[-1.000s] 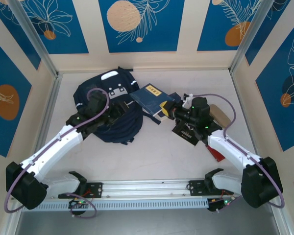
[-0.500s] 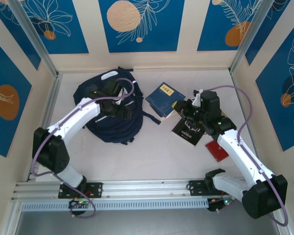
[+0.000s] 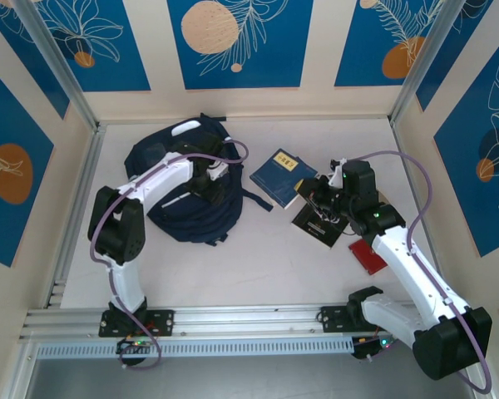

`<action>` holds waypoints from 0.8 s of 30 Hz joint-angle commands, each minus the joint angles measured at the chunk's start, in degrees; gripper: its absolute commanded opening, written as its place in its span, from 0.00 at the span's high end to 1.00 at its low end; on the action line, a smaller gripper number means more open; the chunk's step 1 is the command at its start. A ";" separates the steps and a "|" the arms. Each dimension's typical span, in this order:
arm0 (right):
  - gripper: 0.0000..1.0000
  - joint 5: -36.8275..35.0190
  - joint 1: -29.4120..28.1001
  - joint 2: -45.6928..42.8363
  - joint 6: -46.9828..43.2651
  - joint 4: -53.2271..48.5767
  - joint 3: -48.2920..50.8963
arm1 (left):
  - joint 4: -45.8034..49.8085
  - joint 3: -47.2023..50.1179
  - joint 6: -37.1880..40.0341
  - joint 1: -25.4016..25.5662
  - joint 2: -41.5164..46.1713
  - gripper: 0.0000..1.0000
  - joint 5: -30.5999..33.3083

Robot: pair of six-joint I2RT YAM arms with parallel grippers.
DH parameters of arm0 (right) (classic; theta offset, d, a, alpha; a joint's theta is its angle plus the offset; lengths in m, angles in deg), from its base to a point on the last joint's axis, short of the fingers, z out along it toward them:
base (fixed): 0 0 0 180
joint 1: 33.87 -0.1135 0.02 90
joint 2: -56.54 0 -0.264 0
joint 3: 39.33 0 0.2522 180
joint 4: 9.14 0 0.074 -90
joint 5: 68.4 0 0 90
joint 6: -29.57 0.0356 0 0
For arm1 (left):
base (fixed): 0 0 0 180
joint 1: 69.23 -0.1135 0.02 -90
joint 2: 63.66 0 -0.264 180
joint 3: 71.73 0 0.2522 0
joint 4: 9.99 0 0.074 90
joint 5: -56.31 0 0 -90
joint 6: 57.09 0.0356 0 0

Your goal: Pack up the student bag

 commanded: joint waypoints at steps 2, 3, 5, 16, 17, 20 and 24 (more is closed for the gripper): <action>1.00 0.31 0.31 -1.71 0.49 0.70 0.85 | 1.62 -1.91 2.56 -0.63 -1.20 0.46 2.92; 1.00 0.29 0.28 -1.84 0.53 0.70 0.94 | 1.72 -2.03 2.86 -0.63 -1.52 0.48 3.45; 1.00 0.47 0.34 -1.93 0.51 0.70 1.12 | 2.16 -2.59 3.27 -0.63 -2.12 0.51 3.90; 1.00 0.48 0.11 -2.37 0.16 2.19 2.17 | 2.53 -5.09 5.87 -0.63 -1.92 0.77 3.85; 1.00 0.52 0.14 -2.37 0.08 2.06 2.17 | 2.69 -5.36 6.12 -0.65 -1.93 0.79 3.89; 1.00 0.23 0.17 -2.60 -0.34 1.61 2.08 | 2.97 -6.38 6.60 -0.63 -1.29 0.89 4.27; 1.00 -0.39 0.18 -3.09 -0.71 1.15 2.35 | 3.33 -7.55 6.20 -0.63 1.29 0.94 4.13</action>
